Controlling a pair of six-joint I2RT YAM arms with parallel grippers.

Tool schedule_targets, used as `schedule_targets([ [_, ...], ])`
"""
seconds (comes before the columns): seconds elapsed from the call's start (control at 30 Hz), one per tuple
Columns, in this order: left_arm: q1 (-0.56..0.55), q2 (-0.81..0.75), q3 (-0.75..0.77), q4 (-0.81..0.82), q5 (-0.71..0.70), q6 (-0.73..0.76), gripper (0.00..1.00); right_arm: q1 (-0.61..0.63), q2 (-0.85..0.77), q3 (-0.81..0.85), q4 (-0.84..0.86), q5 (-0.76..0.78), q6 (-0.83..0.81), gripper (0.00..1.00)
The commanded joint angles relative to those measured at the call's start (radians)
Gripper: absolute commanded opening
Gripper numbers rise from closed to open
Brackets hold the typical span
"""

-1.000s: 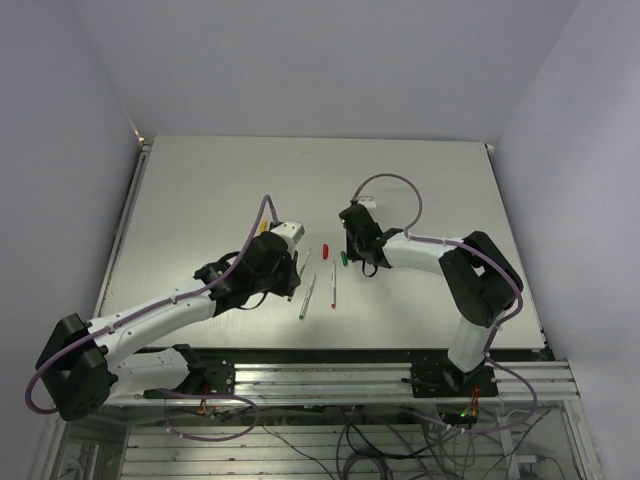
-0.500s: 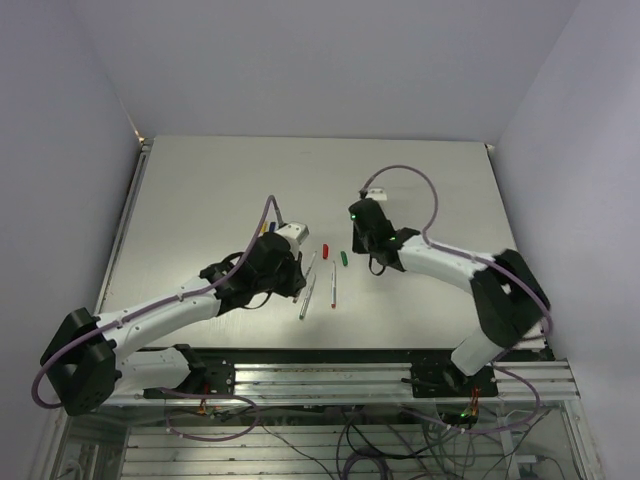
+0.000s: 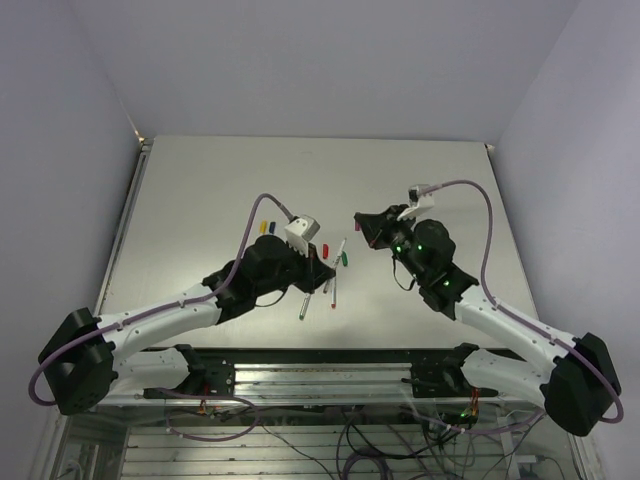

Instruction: Insert the pens into the pen caps

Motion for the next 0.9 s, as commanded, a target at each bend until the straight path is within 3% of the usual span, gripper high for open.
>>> schedule_targets([
  [0.0,-0.041,-0.023,-0.024,0.204,0.020,-0.017,0.07,-0.002,-0.072,-0.070,0.214,-0.078,0.055,0.00],
  [0.37,-0.091,-0.046,-0.018,0.221,-0.063,-0.018,0.07,-0.002,-0.124,-0.181,0.452,-0.110,0.115,0.00],
  [0.87,-0.103,-0.032,-0.014,0.241,-0.108,-0.020,0.07,-0.002,-0.124,-0.218,0.538,-0.151,0.156,0.00],
])
